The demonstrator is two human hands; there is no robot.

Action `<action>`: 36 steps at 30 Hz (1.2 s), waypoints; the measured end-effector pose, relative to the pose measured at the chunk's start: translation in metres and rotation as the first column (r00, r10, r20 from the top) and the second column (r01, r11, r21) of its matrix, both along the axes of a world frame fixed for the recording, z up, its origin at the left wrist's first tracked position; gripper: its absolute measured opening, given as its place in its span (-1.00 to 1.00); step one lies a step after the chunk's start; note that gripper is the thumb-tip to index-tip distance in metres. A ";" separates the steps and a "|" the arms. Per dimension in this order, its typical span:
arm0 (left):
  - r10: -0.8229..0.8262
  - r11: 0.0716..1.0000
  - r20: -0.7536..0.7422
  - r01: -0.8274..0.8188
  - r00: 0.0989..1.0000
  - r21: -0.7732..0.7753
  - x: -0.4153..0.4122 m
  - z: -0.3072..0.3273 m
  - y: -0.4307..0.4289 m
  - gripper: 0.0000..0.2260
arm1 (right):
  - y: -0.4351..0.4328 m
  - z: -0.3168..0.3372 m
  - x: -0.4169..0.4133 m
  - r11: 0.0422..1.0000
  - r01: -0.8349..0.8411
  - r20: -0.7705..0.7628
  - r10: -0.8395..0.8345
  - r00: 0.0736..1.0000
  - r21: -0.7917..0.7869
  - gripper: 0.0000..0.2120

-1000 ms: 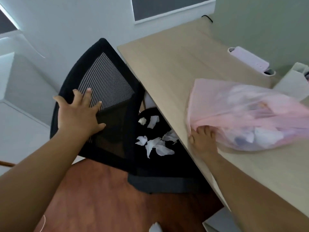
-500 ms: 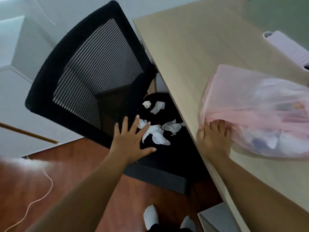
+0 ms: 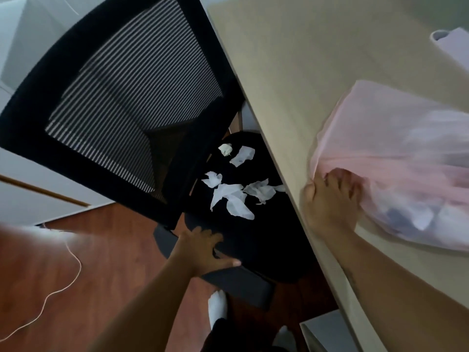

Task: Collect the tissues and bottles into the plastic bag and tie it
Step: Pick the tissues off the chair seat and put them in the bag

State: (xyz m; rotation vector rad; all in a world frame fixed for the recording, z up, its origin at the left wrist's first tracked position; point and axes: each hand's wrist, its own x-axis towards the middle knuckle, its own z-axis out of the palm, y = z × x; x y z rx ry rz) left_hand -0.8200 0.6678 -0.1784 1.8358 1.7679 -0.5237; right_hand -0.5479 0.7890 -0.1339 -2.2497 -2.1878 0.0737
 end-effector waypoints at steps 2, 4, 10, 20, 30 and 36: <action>0.061 0.998 0.027 -0.062 0.998 0.019 -0.005 -0.004 0.022 -0.11 | -0.001 0.000 -0.001 1.000 0.007 0.013 -0.007 1.000 0.011 -0.50; 0.061 0.993 0.058 -0.066 0.996 0.098 -0.010 -0.017 0.049 -0.11 | -0.002 0.003 -0.002 1.000 0.021 0.032 -0.021 0.999 -0.001 -0.51; 0.116 0.990 0.074 -0.121 0.991 0.077 -0.016 -0.083 0.129 0.08 | 0.002 0.003 -0.006 0.998 0.069 0.045 -0.068 0.997 -0.010 -0.58; 0.156 0.986 0.060 -0.159 0.986 0.045 -0.043 -0.158 0.163 -0.26 | 0.005 0.002 -0.011 0.994 0.110 -0.016 -0.110 0.994 -0.021 -0.59; -0.178 0.958 0.249 0.111 0.952 0.263 0.014 -0.143 0.192 -0.41 | 0.005 0.001 -0.010 0.992 0.118 -0.017 -0.119 0.993 -0.035 -0.58; -0.309 0.949 0.094 0.313 0.946 -0.031 0.058 -0.163 0.205 -0.23 | 0.005 0.002 -0.010 0.992 0.119 -0.034 -0.121 0.992 -0.046 -0.56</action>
